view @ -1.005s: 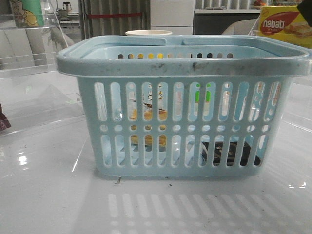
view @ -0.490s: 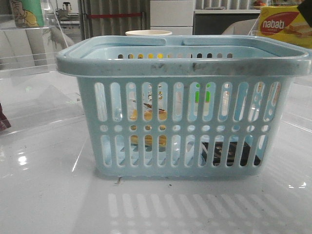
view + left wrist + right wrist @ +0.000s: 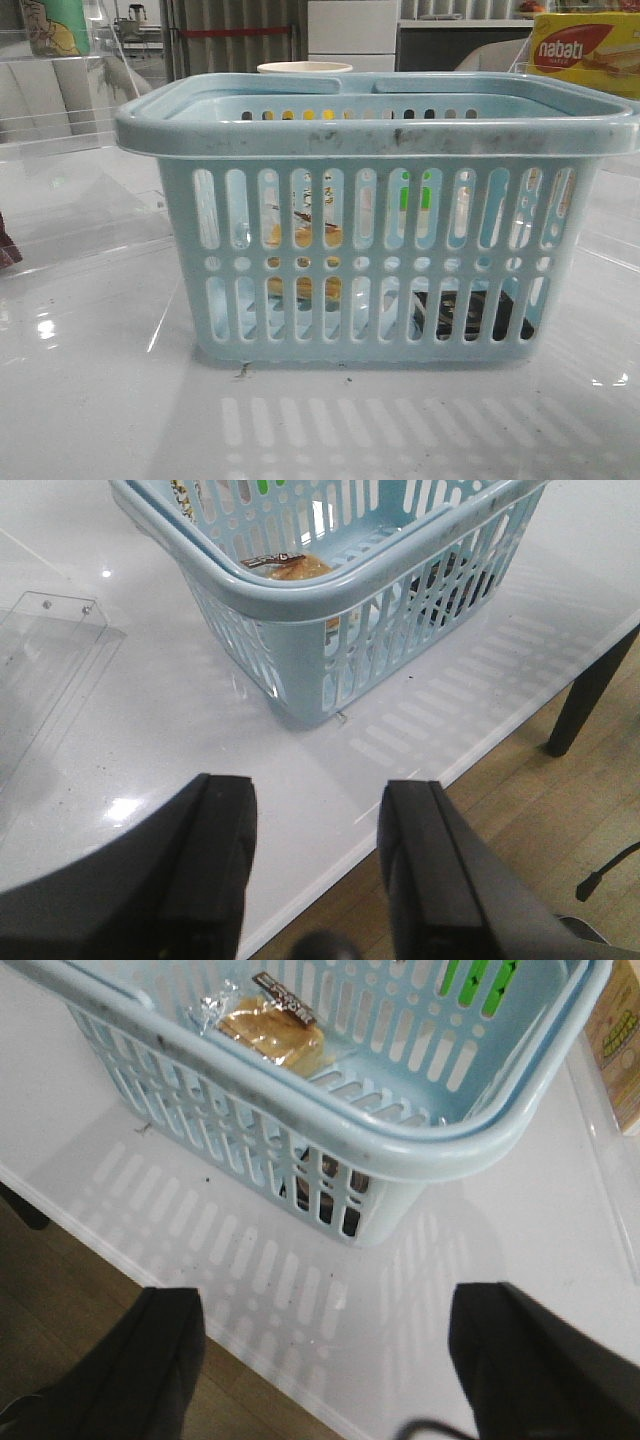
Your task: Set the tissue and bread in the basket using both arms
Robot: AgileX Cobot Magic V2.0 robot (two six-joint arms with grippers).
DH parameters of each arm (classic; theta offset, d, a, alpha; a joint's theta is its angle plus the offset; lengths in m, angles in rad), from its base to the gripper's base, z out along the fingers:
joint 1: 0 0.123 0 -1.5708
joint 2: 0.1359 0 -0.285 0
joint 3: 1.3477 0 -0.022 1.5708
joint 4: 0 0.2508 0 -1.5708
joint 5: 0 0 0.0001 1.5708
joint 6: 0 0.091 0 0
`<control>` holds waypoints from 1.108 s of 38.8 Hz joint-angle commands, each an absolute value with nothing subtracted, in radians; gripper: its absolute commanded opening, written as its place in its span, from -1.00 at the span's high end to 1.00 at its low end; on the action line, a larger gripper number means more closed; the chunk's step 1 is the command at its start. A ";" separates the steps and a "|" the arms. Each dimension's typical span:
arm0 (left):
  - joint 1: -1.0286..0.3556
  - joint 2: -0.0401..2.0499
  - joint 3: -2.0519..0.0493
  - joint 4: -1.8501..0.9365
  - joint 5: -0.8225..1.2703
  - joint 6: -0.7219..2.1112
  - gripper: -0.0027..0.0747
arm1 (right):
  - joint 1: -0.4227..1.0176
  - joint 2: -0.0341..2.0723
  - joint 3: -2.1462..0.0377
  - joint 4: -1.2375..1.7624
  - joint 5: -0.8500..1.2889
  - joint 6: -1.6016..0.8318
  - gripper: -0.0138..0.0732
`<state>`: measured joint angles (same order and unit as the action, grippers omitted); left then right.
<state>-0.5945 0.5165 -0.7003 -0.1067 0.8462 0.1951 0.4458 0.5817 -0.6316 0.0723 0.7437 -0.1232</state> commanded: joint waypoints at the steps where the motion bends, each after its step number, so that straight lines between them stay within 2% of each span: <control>1: -0.595 0.521 -0.729 -0.115 0.766 0.183 0.10 | 0.445 0.568 -0.637 0.068 0.692 -0.133 -0.59; 14: -0.595 0.521 -0.729 -0.124 0.766 0.178 0.70 | 0.445 0.568 -0.636 0.068 0.720 -0.133 0.27; 22: -0.595 0.521 -0.729 -0.126 0.766 0.178 0.70 | 0.445 0.568 -0.636 0.068 0.730 -0.133 0.55; 43: -0.595 0.521 -0.729 -0.144 0.768 0.178 0.70 | 0.445 0.568 -0.636 0.068 0.743 -0.133 0.56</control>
<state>-0.5945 0.5165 -0.7003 -0.1250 0.8455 0.1866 0.4458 0.5699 -0.6110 0.0700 0.8025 -0.1232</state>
